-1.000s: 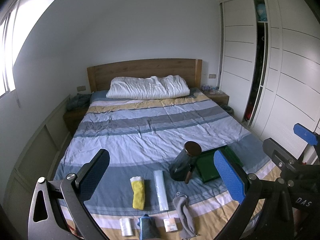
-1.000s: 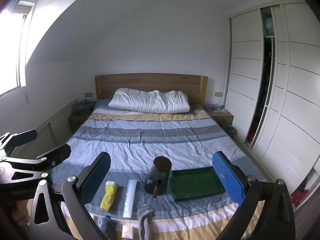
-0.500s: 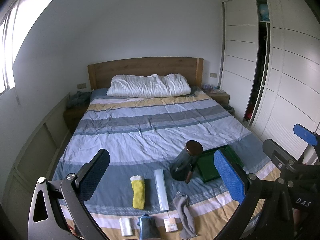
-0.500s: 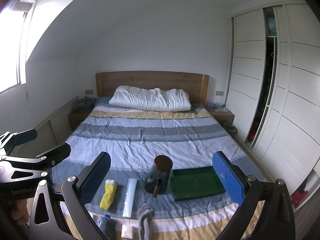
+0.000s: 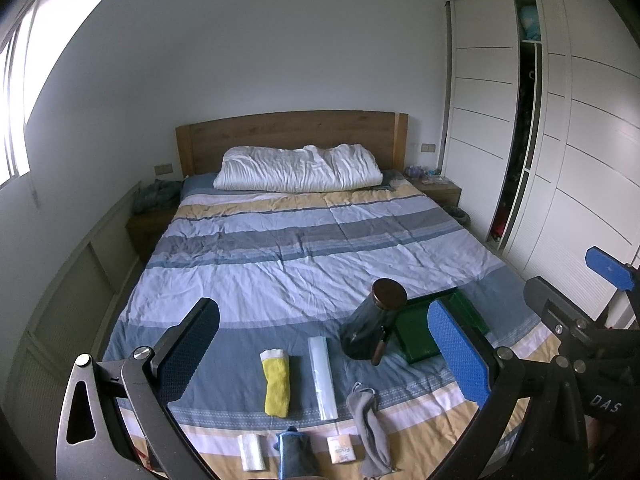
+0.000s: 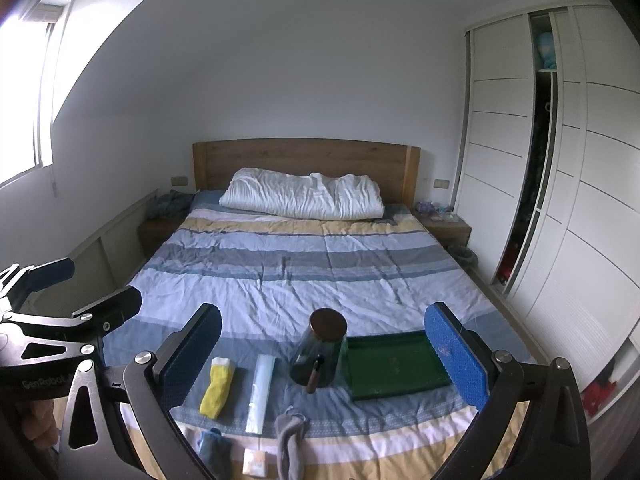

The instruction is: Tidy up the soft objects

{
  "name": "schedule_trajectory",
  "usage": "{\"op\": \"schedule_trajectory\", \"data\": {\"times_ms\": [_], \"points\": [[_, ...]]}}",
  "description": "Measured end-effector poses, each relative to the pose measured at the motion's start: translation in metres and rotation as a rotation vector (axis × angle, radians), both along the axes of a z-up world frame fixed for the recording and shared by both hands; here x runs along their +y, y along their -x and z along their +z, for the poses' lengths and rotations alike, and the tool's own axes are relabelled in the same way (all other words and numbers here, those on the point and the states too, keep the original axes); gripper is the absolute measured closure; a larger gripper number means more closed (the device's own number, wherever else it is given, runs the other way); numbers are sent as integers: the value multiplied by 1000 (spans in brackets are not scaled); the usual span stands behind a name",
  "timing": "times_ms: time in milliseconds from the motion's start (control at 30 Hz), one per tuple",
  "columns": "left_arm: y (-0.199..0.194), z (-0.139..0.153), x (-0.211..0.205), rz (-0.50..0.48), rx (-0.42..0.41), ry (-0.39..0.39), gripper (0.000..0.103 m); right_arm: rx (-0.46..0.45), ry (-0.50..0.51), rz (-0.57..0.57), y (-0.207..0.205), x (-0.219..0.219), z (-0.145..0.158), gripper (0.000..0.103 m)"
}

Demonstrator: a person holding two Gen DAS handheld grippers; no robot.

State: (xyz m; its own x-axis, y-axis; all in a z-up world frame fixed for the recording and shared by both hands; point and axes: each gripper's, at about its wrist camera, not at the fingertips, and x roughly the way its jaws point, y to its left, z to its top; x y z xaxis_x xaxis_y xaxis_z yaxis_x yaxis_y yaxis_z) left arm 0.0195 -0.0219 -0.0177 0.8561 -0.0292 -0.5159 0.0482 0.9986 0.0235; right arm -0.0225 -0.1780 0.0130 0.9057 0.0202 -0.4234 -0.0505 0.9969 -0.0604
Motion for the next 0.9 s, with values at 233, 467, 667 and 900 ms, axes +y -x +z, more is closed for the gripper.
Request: {"op": "schedule_trajectory", "data": {"times_ms": [233,467,667,900], "points": [[-1,0,2,2,0,3,1,5,4,3,-4,1,-1,0],[-3,-2,5,2,-8,9,1,6,3,4,-4,1,0,0],[-5,-1,5,2,-16,4,1,7,4,5,-6,2,0,0],[-5,-1,7,0,-11,12,1,4,4,6,-7,2,0,0]]}}
